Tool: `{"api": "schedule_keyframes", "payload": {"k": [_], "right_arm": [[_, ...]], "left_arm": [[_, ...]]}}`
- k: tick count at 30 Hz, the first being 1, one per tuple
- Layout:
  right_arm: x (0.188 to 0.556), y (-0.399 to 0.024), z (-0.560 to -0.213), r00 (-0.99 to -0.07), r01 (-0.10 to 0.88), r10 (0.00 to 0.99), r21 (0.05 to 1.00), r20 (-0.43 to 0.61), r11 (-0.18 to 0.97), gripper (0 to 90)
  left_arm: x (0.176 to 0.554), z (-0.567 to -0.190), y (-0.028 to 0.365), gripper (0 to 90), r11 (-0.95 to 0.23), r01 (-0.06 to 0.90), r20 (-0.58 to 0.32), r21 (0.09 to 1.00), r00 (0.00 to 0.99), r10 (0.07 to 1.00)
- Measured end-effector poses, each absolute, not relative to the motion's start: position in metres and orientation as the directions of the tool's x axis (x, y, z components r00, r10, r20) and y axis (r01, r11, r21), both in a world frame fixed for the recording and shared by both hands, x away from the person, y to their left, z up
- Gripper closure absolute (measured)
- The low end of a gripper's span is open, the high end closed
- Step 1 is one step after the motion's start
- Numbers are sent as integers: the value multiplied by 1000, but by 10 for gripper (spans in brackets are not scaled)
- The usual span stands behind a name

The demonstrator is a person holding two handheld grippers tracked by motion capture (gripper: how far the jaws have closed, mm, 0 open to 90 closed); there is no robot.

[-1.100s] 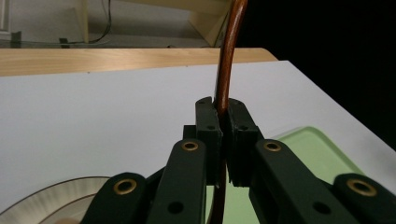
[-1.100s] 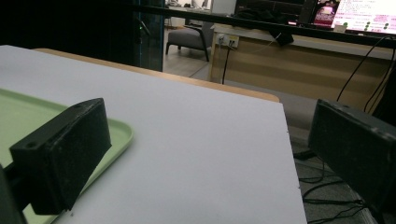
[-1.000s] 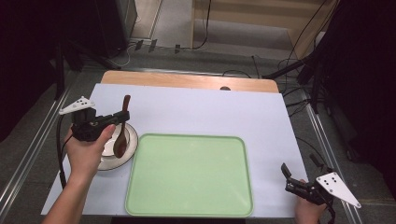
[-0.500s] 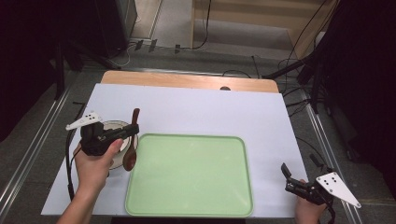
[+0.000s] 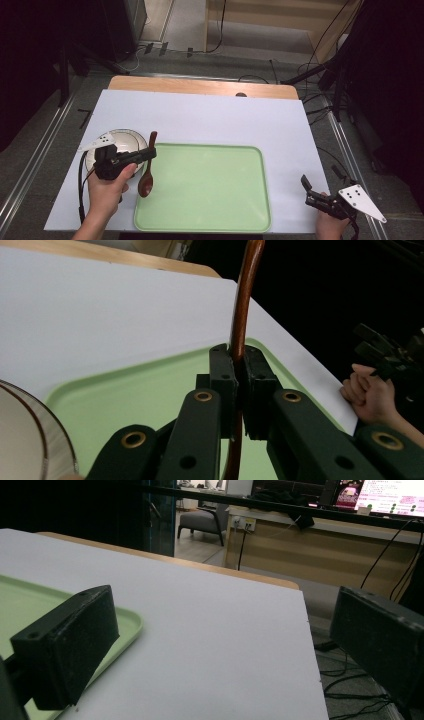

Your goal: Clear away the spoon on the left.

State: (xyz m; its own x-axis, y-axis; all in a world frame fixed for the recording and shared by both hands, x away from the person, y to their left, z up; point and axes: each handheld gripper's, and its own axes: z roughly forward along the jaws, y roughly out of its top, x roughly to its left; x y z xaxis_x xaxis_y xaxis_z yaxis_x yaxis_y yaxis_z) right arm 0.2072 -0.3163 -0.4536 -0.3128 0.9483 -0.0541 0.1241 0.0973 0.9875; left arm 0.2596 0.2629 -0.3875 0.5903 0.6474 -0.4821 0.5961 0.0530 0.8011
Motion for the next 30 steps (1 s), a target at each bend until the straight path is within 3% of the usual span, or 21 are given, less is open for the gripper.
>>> {"api": "schedule_keyframes", "payload": {"k": [18,30], "right_arm": [[207,-316,-454,-315,125,948,987,-54,98,0],[208,-316,-454,-315,126,948,987,-55,100,0]], "left_arm": [[253,-426,263,854,65,673,-596,736,600,533],[258,-445,268,845,53,698,-607,714,580,544]]}}
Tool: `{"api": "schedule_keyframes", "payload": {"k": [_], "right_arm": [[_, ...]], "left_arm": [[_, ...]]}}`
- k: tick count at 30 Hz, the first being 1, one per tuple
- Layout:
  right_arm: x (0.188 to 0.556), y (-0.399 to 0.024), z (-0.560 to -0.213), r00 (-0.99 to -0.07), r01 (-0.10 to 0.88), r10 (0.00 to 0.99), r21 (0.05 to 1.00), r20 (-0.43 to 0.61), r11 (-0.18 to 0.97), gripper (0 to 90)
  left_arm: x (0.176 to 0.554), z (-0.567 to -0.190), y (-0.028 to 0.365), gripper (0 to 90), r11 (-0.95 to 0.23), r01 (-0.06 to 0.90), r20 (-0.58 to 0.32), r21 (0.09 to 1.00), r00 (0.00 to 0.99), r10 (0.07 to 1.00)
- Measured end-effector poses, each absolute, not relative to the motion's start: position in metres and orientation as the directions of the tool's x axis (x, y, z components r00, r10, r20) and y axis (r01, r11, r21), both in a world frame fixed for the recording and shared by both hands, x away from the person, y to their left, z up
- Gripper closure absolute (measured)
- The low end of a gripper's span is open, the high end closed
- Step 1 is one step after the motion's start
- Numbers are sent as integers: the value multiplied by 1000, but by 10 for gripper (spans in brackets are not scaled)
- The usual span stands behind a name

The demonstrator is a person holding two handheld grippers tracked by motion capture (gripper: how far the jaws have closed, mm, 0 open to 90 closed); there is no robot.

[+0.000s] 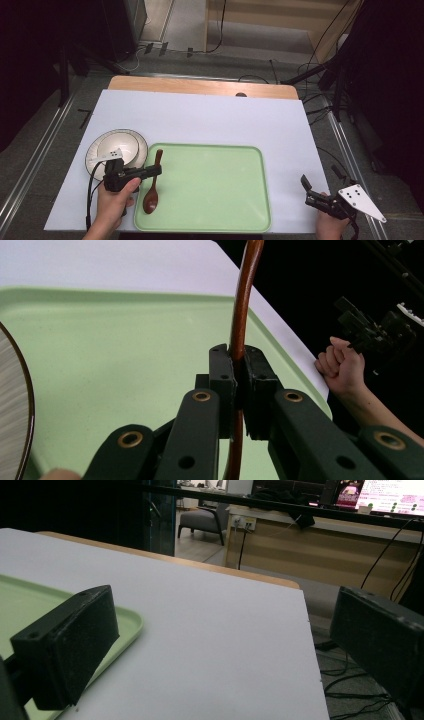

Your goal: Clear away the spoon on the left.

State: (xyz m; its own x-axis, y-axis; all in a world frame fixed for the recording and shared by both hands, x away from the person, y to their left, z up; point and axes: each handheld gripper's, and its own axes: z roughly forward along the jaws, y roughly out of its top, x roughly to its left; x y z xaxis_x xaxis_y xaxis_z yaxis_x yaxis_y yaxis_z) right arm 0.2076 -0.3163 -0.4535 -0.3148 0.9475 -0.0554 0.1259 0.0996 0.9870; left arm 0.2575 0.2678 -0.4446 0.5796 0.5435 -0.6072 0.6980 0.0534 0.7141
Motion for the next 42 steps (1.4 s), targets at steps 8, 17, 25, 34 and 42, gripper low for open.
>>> {"api": "schedule_keyframes", "payload": {"k": [8,17,25,34,42], "right_arm": [[207,-316,-454,-316,126,947,987,-52,96,0],[207,-316,-454,-317,124,947,987,-54,97,0],[208,-316,-454,-317,124,947,987,-54,98,0],[207,-316,-454,-317,123,947,988,-52,96,0],[207,-316,-454,-316,124,947,988,-52,95,0]], "left_arm": [[261,-450,274,738,61,715,-625,696,563,541],[263,-453,272,485,46,728,-630,684,557,541],[260,-452,265,147,-19,713,-590,701,594,546],[253,-449,255,0,-79,689,-542,720,630,556],[251,-452,244,0,-156,675,-474,721,644,600]]}}
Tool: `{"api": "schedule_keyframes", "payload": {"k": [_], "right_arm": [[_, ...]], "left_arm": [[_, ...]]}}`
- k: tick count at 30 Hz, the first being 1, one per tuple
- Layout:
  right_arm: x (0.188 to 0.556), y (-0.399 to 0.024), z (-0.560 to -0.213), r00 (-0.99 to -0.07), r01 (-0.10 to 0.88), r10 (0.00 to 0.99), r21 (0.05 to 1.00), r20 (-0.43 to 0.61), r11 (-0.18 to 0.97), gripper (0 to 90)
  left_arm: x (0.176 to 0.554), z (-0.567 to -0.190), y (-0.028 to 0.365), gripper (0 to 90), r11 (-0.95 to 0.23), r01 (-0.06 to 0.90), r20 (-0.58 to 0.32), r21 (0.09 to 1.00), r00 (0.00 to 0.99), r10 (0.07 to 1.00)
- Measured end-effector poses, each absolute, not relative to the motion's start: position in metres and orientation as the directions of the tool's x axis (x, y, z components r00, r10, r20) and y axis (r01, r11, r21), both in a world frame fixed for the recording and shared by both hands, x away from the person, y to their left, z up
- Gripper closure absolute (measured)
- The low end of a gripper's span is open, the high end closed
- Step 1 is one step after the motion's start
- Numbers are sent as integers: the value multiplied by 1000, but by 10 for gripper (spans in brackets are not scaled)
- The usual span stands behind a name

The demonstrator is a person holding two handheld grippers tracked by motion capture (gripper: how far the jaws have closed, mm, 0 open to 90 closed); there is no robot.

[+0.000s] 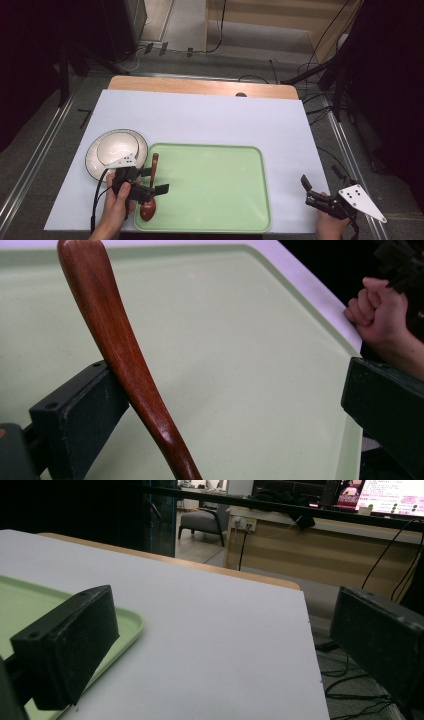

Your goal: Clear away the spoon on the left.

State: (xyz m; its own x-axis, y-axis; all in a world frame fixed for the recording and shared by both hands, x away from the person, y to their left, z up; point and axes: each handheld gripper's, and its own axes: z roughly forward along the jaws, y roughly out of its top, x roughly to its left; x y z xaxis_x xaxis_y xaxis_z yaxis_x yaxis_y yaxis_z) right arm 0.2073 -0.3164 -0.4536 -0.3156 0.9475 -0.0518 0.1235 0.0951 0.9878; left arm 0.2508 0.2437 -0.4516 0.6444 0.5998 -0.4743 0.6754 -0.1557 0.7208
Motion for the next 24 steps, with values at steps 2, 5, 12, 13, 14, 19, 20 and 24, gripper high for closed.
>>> {"api": "schedule_keyframes", "payload": {"k": [2,5,12,13,14,19,20,24], "right_arm": [[207,-316,-454,-315,125,948,988,-50,94,0],[207,-317,-454,-316,124,947,988,-50,94,0],[207,-317,-454,-317,122,947,988,-51,94,0],[207,-317,-453,-318,122,947,988,-50,93,0],[207,-317,-453,-318,122,947,988,-48,91,0],[207,-317,-454,-314,122,949,989,-42,85,0],[207,-317,-454,-316,122,948,989,-45,87,0],[207,-317,-454,-317,121,947,989,-46,88,0]], "left_arm": [[251,-453,240,0,-190,671,-444,717,649,618],[251,-455,236,0,-221,677,-425,702,647,633],[251,-457,229,0,-268,680,-383,683,645,661],[251,-458,228,0,-275,680,-379,679,646,662],[252,-458,228,0,-283,679,-372,677,647,665],[249,-458,222,0,-329,654,-308,681,664,681],[248,-458,221,0,-337,648,-295,683,667,684],[247,-457,222,0,-328,641,-289,694,665,689]]}}
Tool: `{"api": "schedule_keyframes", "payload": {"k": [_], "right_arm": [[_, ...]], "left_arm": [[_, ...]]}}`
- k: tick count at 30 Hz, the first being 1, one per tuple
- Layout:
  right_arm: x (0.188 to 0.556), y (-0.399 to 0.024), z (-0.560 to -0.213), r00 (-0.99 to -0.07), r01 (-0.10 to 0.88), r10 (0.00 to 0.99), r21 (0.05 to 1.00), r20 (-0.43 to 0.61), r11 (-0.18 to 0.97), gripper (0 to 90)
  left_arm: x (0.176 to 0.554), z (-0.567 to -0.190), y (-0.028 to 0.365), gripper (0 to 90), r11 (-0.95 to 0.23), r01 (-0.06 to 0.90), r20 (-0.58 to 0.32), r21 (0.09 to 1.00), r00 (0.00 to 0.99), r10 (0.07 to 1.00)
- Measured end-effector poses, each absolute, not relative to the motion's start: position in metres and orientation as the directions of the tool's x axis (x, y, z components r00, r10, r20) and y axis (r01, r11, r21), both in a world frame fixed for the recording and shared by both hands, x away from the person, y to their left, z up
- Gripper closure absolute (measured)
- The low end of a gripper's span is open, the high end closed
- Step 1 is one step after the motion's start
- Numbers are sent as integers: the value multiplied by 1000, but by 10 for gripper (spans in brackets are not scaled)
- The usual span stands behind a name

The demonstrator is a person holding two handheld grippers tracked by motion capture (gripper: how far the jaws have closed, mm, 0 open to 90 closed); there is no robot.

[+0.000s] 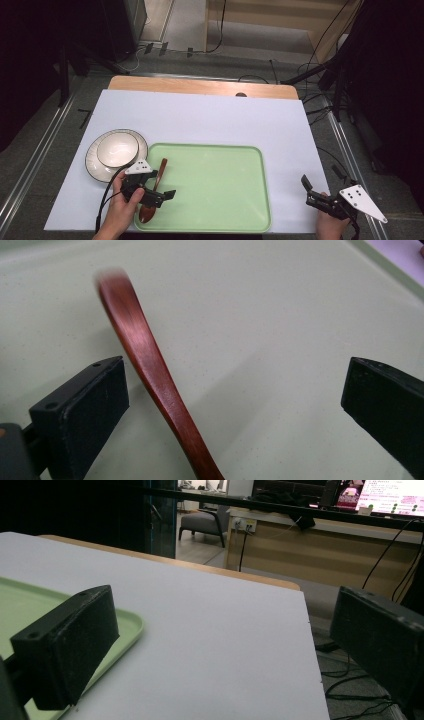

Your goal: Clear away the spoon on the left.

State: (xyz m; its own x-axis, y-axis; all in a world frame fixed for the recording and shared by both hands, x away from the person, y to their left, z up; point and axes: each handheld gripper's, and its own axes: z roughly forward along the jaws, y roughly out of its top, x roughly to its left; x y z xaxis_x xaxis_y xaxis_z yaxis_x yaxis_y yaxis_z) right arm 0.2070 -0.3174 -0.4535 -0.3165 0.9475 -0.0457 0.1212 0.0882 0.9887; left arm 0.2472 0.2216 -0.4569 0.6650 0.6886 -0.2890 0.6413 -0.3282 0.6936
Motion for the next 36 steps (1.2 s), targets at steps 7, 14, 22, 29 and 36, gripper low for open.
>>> {"api": "schedule_keyframes", "payload": {"k": [7,14,22,29,36], "right_arm": [[208,-318,-453,-318,120,947,989,-48,91,0],[207,-317,-453,-318,122,947,988,-50,93,0],[207,-317,-453,-319,117,946,989,-49,90,0],[207,-318,-454,-319,117,947,989,-47,89,0],[207,-317,-454,-320,118,946,989,-51,93,0]], "left_arm": [[244,-452,226,0,-307,618,-277,724,668,690],[239,-442,240,0,-248,569,-296,785,694,656],[232,-434,259,0,-193,540,-291,819,681,672],[223,-428,280,0,-145,515,-286,845,664,691],[218,-426,301,0,-117,484,-261,867,641,722]]}}
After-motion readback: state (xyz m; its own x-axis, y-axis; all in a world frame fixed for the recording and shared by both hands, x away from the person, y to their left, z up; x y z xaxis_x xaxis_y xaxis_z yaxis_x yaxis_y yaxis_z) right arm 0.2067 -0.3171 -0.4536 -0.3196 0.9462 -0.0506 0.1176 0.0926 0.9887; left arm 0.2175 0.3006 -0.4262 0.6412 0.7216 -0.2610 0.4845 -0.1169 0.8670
